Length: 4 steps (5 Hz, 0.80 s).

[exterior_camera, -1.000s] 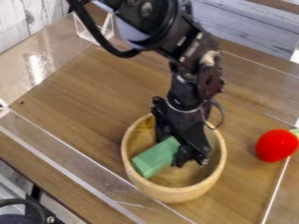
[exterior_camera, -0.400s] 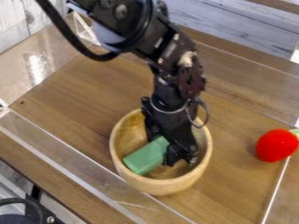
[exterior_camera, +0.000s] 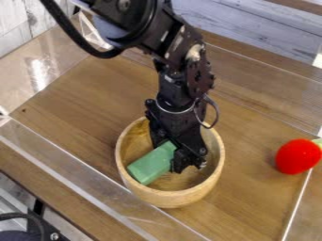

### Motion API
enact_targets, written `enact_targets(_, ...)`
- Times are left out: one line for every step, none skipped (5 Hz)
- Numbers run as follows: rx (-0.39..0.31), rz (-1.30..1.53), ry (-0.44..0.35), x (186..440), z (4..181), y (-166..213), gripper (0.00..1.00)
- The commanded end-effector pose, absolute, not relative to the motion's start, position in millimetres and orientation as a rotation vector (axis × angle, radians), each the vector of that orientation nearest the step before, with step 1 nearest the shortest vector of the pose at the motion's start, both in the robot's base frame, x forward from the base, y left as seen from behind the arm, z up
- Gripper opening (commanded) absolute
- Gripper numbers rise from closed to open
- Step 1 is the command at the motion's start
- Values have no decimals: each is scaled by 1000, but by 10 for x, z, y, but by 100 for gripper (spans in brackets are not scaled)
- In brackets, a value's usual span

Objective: Remove the green block from the brown bowl and put it on the table

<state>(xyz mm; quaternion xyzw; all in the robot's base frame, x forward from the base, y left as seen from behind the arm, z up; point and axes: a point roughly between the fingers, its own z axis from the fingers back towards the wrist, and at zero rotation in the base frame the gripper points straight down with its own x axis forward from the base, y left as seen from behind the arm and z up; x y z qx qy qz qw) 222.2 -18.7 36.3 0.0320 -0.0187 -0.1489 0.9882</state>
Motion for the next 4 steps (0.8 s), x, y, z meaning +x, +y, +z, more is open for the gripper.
enact_targets(59,-327,-85,2271,545,-281,0)
enact_targets(53,-385,-81,2203,637,-280,0)
enact_targets(46,-433,-81,2146,783,-264,0)
enact_targets(41,-387,-81,2197,856,-236,0)
